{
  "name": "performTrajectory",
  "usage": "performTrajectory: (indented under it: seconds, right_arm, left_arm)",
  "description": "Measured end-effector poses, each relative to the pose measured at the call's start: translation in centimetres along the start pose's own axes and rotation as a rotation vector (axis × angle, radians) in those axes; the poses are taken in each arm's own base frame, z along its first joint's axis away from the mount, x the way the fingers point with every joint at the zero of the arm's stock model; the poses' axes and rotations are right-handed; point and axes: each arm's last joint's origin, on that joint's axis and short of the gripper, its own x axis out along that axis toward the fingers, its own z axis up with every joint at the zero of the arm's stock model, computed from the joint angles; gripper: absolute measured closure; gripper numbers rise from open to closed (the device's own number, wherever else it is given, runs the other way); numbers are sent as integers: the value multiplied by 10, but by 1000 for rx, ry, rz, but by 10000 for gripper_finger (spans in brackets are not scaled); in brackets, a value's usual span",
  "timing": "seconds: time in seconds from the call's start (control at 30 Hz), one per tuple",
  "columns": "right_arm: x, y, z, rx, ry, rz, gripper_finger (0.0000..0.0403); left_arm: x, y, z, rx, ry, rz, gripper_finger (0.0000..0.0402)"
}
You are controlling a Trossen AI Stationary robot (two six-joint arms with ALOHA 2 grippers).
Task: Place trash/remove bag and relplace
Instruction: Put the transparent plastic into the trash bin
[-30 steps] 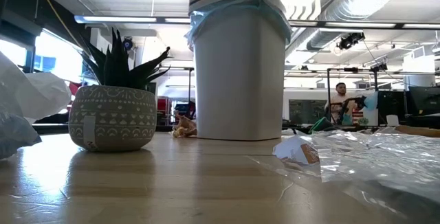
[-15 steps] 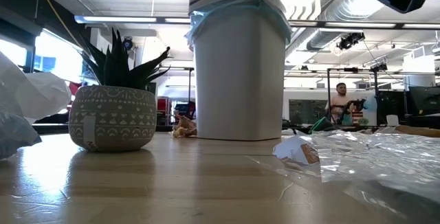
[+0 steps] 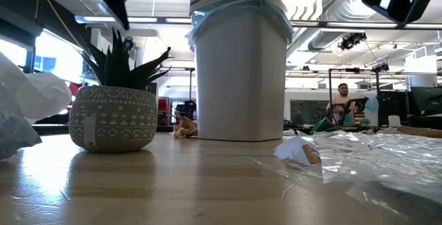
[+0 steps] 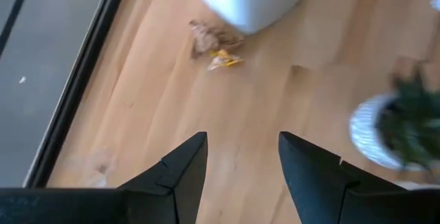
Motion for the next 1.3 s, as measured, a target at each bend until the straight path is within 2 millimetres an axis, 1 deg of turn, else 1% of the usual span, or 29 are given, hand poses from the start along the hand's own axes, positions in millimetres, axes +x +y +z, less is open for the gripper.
performTrajectory:
  seconds: [0.1,0.23,0.37,0.5,0.63,0.77,0.9,1.03,1.17,1.3]
  right_arm:
    - [2,-1,2,6,-9,0,313]
    - [3,-2,5,11,-15,-7,313]
    - [4,-3,5,10,-25,-12,313]
    - [4,-3,5,13,-27,-12,313]
    - [3,-2,5,15,-28,-10,313]
    - [3,-2,6,8,-28,-10,313]
    - [3,-2,6,-9,-31,-12,313]
    - [3,-2,6,-9,-32,-12,313]
    - [3,-2,6,-8,-32,-11,313]
    - [3,-2,6,-6,-33,-10,313]
  left_arm:
    - [21,5,-16,-53,12,47,238]
    - [51,18,-34,-157,41,112,238]
    - [80,41,-48,-275,69,180,238]
    - [101,72,-60,-425,75,177,244]
    - [108,104,-68,-589,39,161,254]
    - [113,128,-76,-730,32,165,257]
    - [128,145,-88,-780,136,214,257]
    - [145,156,-96,-825,226,225,257]
    - [155,160,-92,-833,226,243,256]
    - [164,163,-91,-846,235,266,256]
